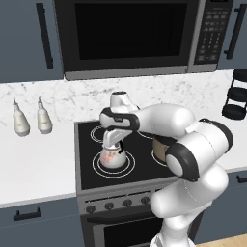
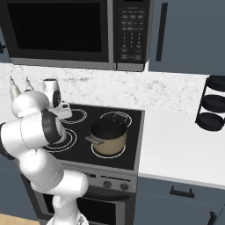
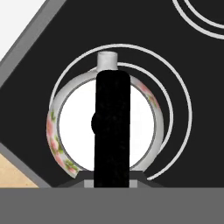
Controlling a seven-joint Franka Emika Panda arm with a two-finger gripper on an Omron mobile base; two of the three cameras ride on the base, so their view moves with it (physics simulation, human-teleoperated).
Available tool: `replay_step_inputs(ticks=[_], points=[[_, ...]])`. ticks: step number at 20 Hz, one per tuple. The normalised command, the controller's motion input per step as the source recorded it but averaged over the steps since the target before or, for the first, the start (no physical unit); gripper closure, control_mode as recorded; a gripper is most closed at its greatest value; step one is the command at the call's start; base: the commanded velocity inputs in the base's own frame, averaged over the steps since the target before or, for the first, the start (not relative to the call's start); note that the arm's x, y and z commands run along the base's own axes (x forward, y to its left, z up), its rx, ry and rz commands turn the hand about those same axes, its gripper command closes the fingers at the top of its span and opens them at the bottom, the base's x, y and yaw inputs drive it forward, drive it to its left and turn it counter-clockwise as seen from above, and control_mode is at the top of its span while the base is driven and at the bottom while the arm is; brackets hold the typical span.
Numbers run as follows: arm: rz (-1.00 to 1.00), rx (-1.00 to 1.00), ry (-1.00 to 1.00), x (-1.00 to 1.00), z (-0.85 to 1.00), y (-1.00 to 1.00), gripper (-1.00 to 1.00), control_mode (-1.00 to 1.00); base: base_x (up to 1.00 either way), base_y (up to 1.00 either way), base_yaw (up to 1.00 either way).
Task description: Pick the kettle from the counter and place it on a stove burner. Then turn the burner on.
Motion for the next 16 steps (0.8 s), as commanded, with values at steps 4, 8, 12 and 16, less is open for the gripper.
replay_step_inputs(ticks=[4, 8, 12, 16], points=[[0.0, -0.02, 0.0, 0.01, -0.29, 0.0, 1.0, -1.0, 0.0, 0.0, 0.0], [0.0, -0.02, 0.0, 0.0, -0.17, 0.0, 1.0, -1.0, 0.0, 0.0, 0.0], [0.0, 0.0, 0.0, 0.0, -0.03, 0.0, 1.0, -1.0, 0.0, 0.0, 0.0], [0.0, 0.0, 0.0, 0.0, 0.0, 0.0, -1.0, -1.0, 0.0, 0.0, 0.0]])
